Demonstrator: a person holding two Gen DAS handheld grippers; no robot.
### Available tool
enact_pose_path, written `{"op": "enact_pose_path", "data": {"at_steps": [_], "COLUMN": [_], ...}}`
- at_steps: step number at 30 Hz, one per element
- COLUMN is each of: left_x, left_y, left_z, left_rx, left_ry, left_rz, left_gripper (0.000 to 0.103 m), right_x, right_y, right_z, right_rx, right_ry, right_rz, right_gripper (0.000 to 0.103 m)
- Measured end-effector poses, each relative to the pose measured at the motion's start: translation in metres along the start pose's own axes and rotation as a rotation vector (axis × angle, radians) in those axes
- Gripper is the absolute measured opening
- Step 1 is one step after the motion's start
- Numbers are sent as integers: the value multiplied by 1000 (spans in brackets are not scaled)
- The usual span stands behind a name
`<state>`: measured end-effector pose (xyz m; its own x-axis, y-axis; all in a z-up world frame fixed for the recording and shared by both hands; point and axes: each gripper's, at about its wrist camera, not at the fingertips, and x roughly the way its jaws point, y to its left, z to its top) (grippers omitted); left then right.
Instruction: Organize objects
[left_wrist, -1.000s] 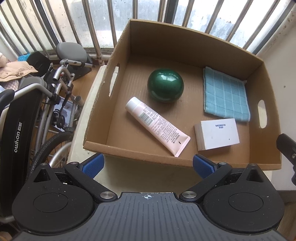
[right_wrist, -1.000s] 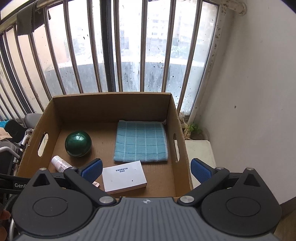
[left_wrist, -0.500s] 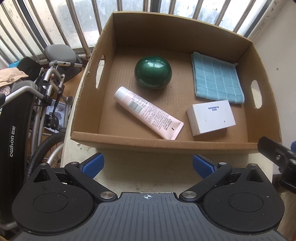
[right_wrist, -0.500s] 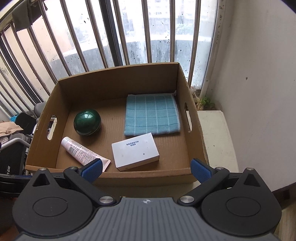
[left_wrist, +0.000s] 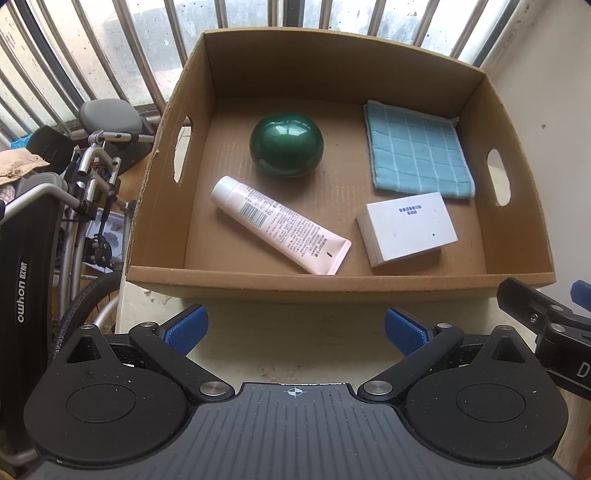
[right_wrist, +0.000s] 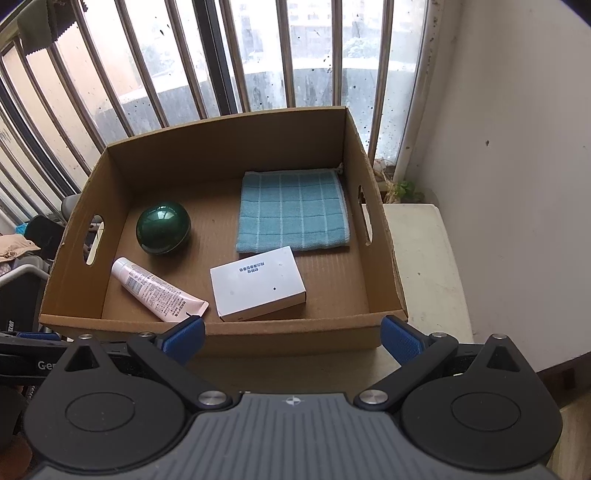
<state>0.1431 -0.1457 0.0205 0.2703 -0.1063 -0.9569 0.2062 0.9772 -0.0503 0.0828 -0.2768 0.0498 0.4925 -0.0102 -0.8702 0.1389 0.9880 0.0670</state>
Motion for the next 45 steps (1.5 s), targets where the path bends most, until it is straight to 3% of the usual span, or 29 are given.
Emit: {"op": "enact_pose_path", "data": {"at_steps": [45], "left_x": [-2], "left_y": [-6], "left_z": [-1], "left_rx": [-8], "left_ry": [4], "left_rz": [6], "left_gripper": [102], "right_x": [6], "right_y": [-8], "right_z": [-2], "right_rx": [0], "right_ry": [25], "right_rz": [-4], "right_gripper": [103]}}
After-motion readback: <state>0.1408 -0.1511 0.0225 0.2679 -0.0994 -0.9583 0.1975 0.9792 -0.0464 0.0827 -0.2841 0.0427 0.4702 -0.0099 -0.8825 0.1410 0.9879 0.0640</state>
